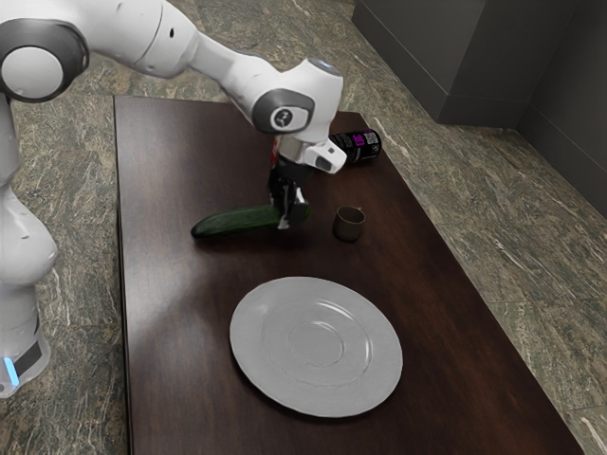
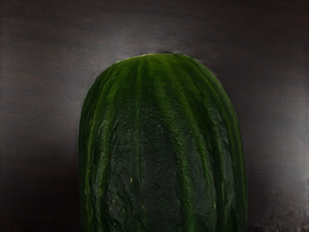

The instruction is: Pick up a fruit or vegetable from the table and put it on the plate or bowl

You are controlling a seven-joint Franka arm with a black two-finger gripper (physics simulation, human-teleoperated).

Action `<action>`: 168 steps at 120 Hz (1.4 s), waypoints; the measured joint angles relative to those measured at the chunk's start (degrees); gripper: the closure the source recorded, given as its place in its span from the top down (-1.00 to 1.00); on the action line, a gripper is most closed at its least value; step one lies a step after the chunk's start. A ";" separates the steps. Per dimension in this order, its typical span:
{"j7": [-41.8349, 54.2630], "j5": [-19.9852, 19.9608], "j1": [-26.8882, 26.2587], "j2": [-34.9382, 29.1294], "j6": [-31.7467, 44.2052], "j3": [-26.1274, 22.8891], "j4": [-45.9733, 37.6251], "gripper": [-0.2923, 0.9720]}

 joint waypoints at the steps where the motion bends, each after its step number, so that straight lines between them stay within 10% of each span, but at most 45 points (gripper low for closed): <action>1: -0.03 -0.01 0.02 0.01 -0.43 0.02 0.22 -0.14; 118: -4.69 -0.44 -21.55 11.92 -19.52 -1.54 23.45 -0.29; 152: -6.08 -0.44 -28.02 16.62 -19.84 -1.33 26.83 -0.20; 168: -6.36 -0.31 -28.67 17.74 -19.68 -0.98 27.16 0.22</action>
